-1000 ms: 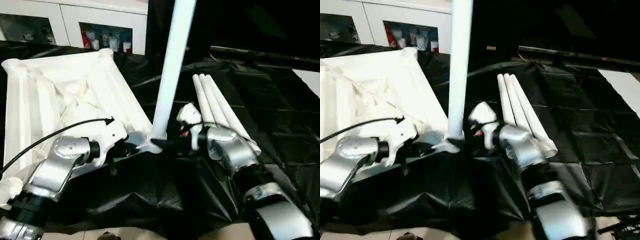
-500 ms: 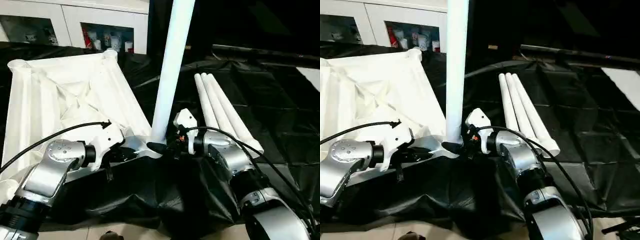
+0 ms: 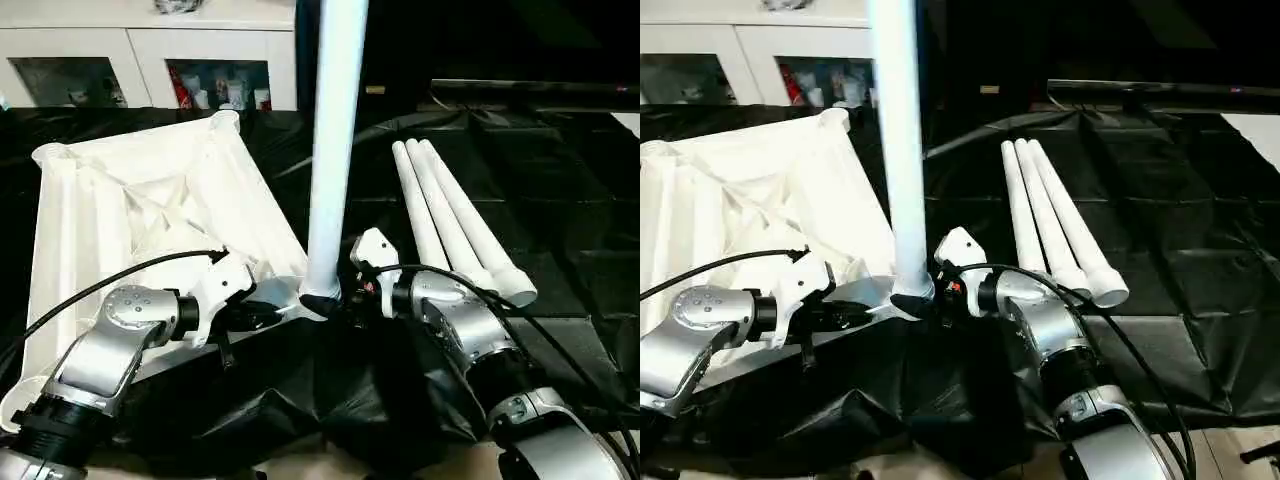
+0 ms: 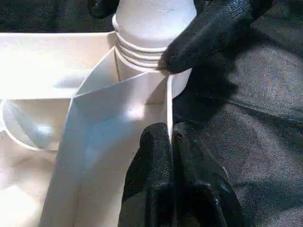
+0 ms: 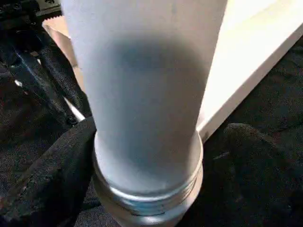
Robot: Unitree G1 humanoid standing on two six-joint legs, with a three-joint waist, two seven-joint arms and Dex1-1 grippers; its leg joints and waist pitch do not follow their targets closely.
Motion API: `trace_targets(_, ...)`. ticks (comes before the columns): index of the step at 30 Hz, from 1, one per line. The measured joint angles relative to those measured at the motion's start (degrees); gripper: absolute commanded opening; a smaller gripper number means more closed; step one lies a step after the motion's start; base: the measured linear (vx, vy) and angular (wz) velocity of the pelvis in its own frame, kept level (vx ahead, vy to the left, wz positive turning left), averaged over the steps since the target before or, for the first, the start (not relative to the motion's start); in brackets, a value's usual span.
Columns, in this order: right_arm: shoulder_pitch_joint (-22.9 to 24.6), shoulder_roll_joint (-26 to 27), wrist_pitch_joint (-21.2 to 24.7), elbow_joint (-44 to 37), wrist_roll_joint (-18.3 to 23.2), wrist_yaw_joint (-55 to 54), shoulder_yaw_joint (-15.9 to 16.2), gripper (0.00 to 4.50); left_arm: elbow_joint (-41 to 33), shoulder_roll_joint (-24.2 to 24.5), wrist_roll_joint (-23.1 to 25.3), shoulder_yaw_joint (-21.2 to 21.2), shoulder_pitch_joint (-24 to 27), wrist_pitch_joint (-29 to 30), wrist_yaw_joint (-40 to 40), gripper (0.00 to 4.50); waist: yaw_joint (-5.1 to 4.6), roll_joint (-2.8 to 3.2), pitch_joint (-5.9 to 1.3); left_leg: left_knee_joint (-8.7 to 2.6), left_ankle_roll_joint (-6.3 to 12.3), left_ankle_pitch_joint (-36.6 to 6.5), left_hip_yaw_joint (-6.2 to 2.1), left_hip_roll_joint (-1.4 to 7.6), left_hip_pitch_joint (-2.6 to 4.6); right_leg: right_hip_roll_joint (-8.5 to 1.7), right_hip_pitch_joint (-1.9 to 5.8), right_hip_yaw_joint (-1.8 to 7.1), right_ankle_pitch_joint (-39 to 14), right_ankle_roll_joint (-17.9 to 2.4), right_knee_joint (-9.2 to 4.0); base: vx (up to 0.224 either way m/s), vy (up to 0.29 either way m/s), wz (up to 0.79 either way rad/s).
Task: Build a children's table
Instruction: Rotate leg to tighten
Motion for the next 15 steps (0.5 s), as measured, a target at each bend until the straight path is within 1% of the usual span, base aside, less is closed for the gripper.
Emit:
trace_targets(2,0.00,-0.04,0.00,0.00,-0.01,0.32,0.14,4.20,0.11,0.14,0.44,-0.44,-0.26,-0.52,-0.11,0.00,0.12,-0.18,-0.08,0.00,0.00,0.00,0.01,0.00,-0.01,-0.01,0.00,-0.01,0.00,0.01,-0.01,0.000,0.000,0.00)
trace_targets(3,0.00,-0.15,-0.01,0.03,-0.01,0.61,0.35,3.95,0.43,0.27,0.76,-0.93,-0.75,-0.79,-0.24,0.00,0.20,-0.39,-0.19,-0.01,0.01,0.00,0.01,0.01,0.00,-0.01,0.00,-0.03,-0.01,0.01,0.00,0.000,0.000,0.00)
trace_targets(4,-0.02,-0.20,-0.02,0.08,-0.02,0.72,0.37,3.95,0.80,0.32,1.01,-1.19,-1.11,-1.01,-0.46,0.00,0.30,-0.52,-0.27,-0.01,0.01,0.00,0.01,0.01,0.00,-0.01,0.00,-0.03,-0.01,0.01,0.00,0.000,0.000,0.00)
trace_targets(6,-0.03,-0.22,-0.07,0.40,-0.01,1.03,0.36,3.77,1.28,0.36,1.11,-1.41,-1.40,-1.30,-0.60,0.00,0.31,-0.74,-0.41,0.00,0.01,0.00,0.01,0.01,0.01,-0.01,0.01,-0.01,-0.01,0.02,0.01,0.000,0.000,0.00)
trace_targets(8,-0.03,-0.18,-0.08,0.68,-0.01,1.17,0.37,3.71,1.50,0.39,1.12,-1.47,-1.47,-1.53,-0.62,0.00,0.29,-0.89,-0.47,0.01,0.00,0.01,0.02,0.00,0.01,-0.02,0.01,0.01,-0.01,0.02,0.01,0.000,0.000,0.00)
trace_targets(11,-0.46,0.06,-0.25,1.52,-0.01,1.36,0.42,3.38,2.19,0.41,1.12,-1.53,-1.76,-1.67,-0.68,0.00,0.30,-1.01,-0.54,0.01,0.00,0.01,0.01,0.01,0.03,-0.02,0.01,0.00,0.00,0.02,0.04,0.000,0.000,0.00)
trace_targets(14,-0.84,0.51,-0.53,2.32,0.06,1.40,0.42,3.13,2.39,0.37,1.11,-1.53,-1.92,-1.82,-0.54,0.00,0.34,-1.42,-0.59,0.01,0.00,0.01,-0.01,0.03,0.04,-0.02,0.00,-0.04,-0.01,0.02,0.10,0.000,0.000,0.00)
trace_targets(15,-0.96,0.67,-0.57,2.75,0.14,1.20,0.38,2.94,2.53,0.23,1.13,-1.54,-1.94,-1.79,-0.22,0.00,0.33,-1.53,-0.66,0.01,0.00,0.01,-0.01,0.02,0.06,-0.02,0.01,-0.03,-0.01,0.02,0.10,0.000,0.000,0.00)
